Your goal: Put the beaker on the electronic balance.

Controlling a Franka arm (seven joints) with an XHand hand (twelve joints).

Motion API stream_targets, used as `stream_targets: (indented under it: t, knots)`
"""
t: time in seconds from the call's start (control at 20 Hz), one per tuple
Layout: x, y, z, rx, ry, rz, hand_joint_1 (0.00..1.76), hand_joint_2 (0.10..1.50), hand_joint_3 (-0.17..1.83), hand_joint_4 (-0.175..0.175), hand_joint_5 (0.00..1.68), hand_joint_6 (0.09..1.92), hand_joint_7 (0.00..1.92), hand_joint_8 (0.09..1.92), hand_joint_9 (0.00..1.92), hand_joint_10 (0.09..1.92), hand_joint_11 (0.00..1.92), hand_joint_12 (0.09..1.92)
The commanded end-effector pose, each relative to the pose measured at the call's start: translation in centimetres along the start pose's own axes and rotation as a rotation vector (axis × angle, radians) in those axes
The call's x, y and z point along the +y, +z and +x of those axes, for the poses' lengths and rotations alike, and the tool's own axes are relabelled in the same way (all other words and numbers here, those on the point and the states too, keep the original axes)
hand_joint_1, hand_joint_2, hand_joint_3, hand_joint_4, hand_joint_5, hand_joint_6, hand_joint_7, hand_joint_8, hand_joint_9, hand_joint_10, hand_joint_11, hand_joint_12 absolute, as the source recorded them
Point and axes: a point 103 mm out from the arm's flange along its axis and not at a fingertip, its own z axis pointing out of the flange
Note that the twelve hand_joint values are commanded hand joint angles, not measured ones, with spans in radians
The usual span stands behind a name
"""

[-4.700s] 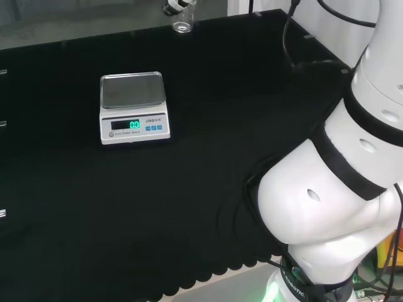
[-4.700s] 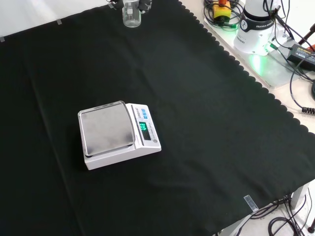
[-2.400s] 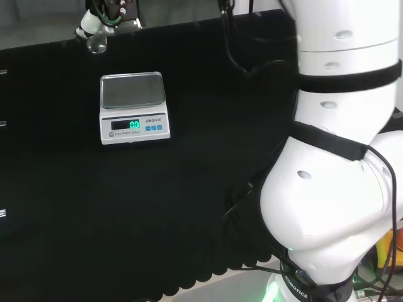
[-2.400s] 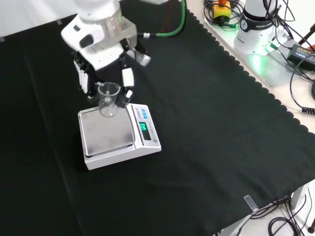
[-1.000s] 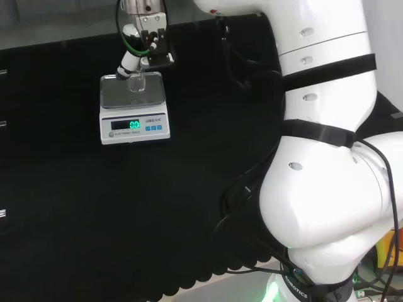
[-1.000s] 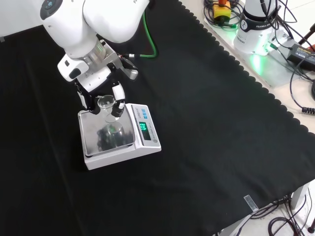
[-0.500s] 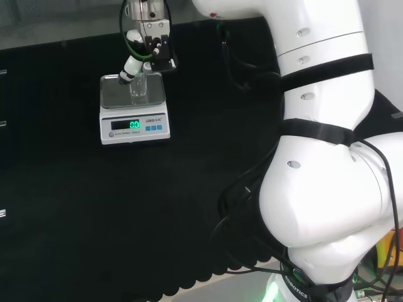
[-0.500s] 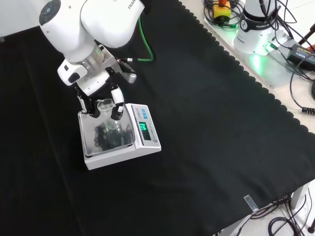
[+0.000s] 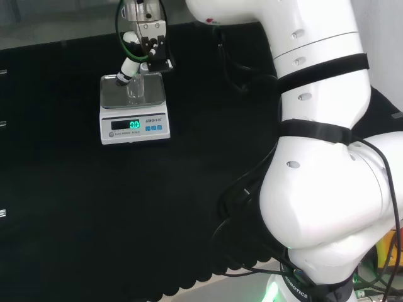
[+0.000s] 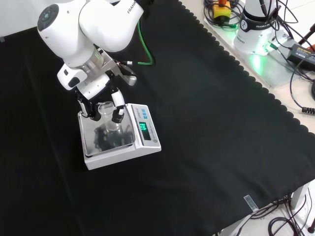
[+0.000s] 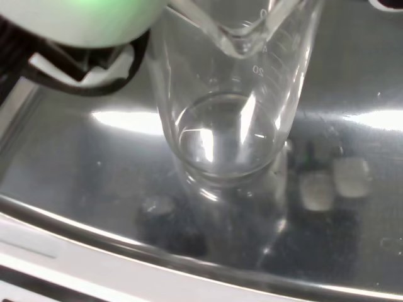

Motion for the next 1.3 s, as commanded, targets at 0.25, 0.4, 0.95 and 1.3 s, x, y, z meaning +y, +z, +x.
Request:
stream_targets:
  t: [0.25,0.4,0.95,1.3]
  knots:
    - [-0.5,0.0,-0.2,0.060,-0.014,0.064,1.21,0.44,0.99,-0.175,1.39,0.64,1.54,0.67,1.65,0.50,1.48,0.75]
    - [-0.7,0.1,-0.3,0.071,-0.026,0.092,1.03,0.46,0.81,-0.172,1.09,0.51,1.16,0.65,1.30,0.40,1.07,1.04]
    - [-1.4,-0.4,-0.8,0.082,-0.034,0.107,0.69,0.54,0.41,-0.053,0.43,0.09,0.34,0.77,0.31,0.79,0.33,1.40]
    - [-4.8,-5.1,-3.6,0.339,-0.128,0.025,0.63,0.56,0.35,-0.043,0.39,0.09,0.29,0.77,0.26,0.81,0.28,1.41]
